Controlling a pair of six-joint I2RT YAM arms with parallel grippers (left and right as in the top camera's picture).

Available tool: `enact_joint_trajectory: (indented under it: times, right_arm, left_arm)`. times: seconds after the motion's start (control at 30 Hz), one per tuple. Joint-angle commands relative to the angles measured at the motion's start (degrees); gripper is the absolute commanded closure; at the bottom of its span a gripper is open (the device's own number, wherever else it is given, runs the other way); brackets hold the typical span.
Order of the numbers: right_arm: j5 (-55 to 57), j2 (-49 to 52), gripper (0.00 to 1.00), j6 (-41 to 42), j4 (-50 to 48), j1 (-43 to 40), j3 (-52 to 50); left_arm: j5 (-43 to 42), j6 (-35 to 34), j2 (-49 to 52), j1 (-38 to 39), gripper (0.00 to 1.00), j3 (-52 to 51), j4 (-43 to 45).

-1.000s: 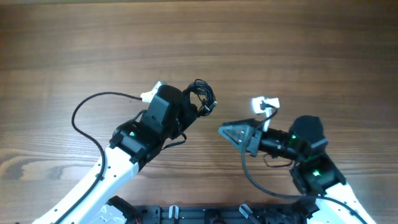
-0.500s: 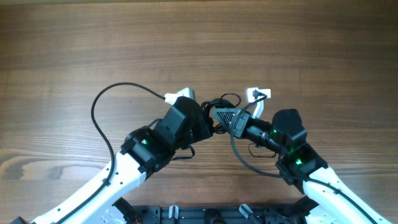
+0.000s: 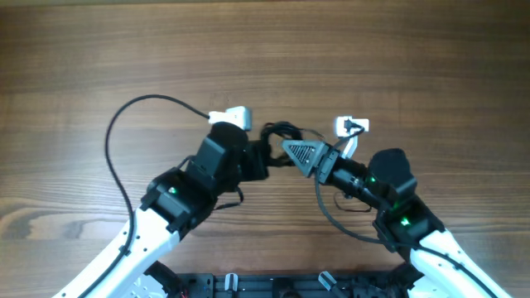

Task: Untangle cables
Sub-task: 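Move the right gripper to the held coil and grasp a cable strand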

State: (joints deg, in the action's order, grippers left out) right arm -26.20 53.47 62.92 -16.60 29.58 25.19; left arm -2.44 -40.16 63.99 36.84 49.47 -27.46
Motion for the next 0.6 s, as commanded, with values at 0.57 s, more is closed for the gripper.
enact_joint_trajectory:
  times: [0.57]
  right_arm:
    - [1.8, -10.4, 0.13, -30.6, 8.8, -4.6, 0.1]
  left_arm:
    - [-5.3, 42.2, -1.2, -7.9, 0.96, 0.9, -9.2]
